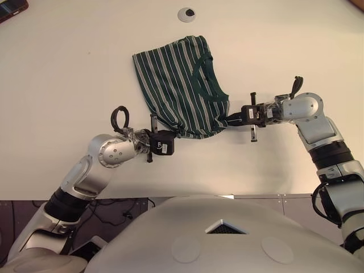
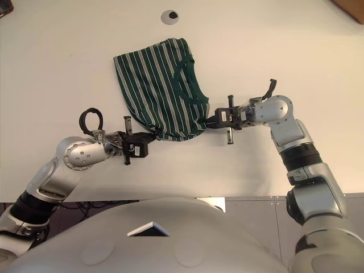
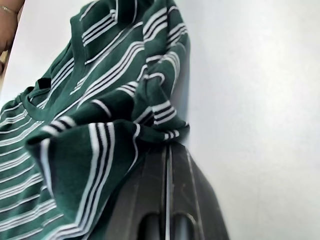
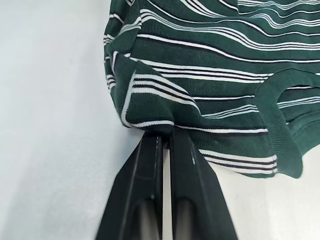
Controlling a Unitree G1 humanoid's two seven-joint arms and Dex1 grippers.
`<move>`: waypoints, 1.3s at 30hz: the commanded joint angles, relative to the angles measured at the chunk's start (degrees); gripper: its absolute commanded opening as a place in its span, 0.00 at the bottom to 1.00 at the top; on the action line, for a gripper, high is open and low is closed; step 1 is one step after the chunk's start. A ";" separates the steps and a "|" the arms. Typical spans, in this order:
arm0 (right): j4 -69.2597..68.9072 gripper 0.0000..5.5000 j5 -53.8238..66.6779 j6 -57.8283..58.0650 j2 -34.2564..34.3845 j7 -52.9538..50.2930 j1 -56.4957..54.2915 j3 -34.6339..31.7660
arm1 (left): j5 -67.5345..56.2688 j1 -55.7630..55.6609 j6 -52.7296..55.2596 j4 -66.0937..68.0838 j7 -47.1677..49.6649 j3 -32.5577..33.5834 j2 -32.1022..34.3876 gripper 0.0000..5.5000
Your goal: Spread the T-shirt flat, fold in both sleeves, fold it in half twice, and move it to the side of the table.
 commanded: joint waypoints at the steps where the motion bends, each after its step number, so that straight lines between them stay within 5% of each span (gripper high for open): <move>1: 1.52 0.00 -2.28 0.27 -0.78 -0.13 -0.09 0.04 | -8.89 9.46 10.46 -6.14 -5.15 7.60 4.33 0.00; 5: 0.87 0.00 -1.94 0.69 -1.28 -0.39 0.74 -0.46 | -13.53 11.34 13.53 -9.20 -5.04 13.14 5.33 0.00; 13: -2.40 0.00 1.28 4.97 -2.30 2.70 0.69 -1.43 | -13.42 11.37 13.46 -10.64 -2.72 14.24 4.79 0.00; 27: -1.69 0.00 -0.60 5.08 -1.85 4.37 -0.26 -1.79 | -11.80 10.58 17.97 -20.02 -1.62 9.59 4.50 0.38; 36: -0.47 0.00 -1.59 3.67 -1.08 4.94 -1.04 -1.11 | -5.05 7.71 19.30 -8.78 2.18 0.35 1.21 0.38; 39: -0.22 0.00 -1.75 3.26 -0.99 4.90 -0.98 -1.08 | -6.60 8.42 20.31 -9.32 0.88 -0.50 1.49 0.30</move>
